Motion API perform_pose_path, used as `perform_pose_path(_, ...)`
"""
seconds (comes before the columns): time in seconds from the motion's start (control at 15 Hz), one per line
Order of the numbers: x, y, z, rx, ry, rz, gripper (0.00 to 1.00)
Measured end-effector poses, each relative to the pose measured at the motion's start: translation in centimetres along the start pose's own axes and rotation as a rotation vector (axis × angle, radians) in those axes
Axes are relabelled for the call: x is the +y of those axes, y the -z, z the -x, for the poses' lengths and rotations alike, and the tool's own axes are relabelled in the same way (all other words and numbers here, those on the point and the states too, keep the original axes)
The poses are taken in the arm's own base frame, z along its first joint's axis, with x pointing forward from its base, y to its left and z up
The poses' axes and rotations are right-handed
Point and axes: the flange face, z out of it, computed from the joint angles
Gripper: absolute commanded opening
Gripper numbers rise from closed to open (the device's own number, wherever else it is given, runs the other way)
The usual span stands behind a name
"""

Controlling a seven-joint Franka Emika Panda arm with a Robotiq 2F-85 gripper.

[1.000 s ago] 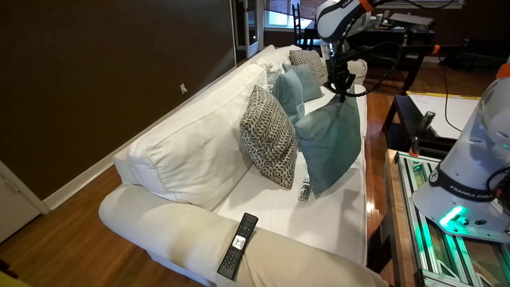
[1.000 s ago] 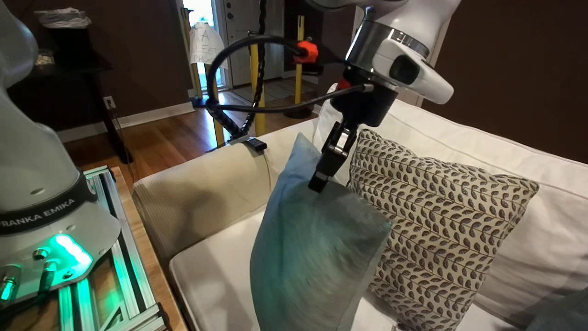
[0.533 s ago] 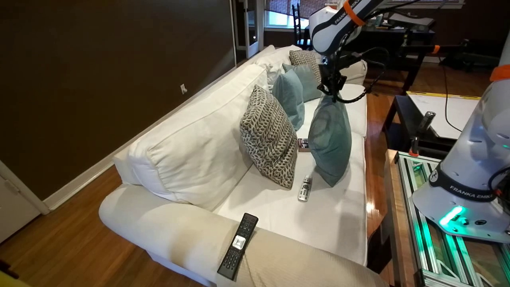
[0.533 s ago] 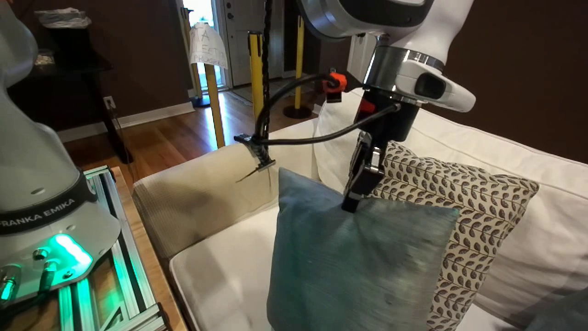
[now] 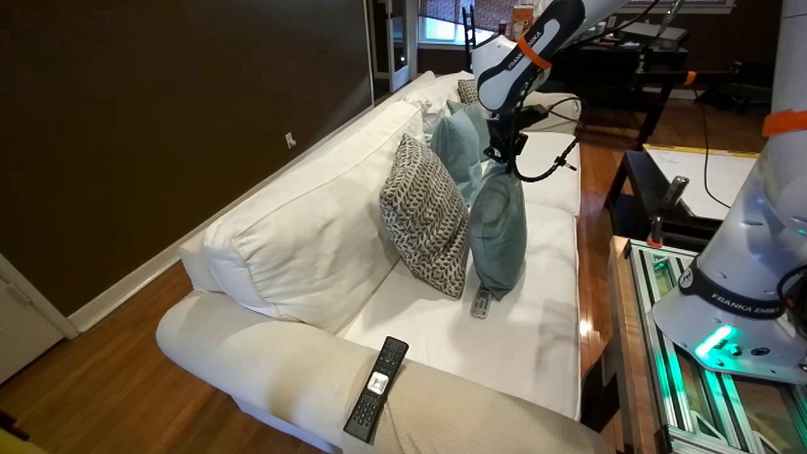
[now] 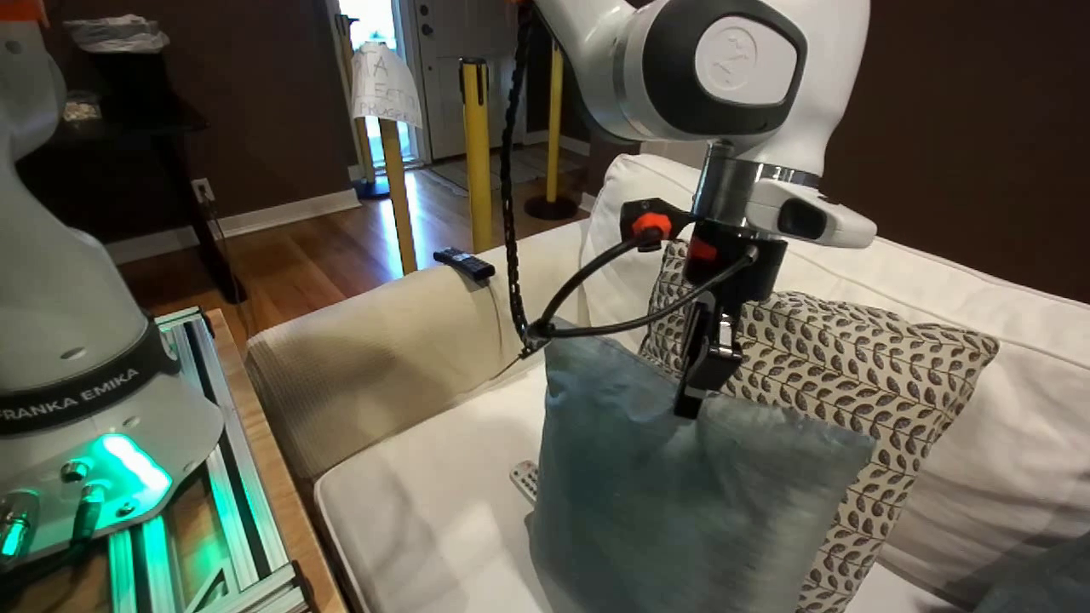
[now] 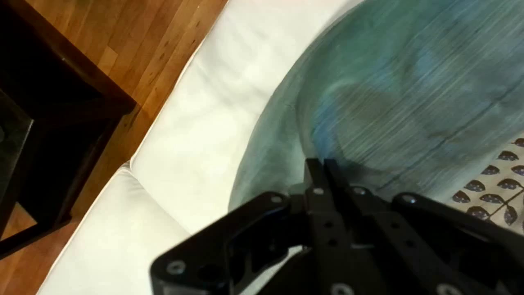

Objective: Swap the blue pillow and the cheetah print pillows' places

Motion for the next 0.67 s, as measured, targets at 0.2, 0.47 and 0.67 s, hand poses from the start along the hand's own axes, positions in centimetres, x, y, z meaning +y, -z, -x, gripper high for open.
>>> perform_pose_path(0.2,-1.6,1.0,-1.5,0.087,-0.003,-0.025,0.57)
perform_pose_path(0.47,-3.4,4.7,-3.4,0.273,-0.012,-0.109,0.88)
perform_pose_path(0.67,-4.8,7.2,-4.2,0.413,-0.027,-0.203,1.00)
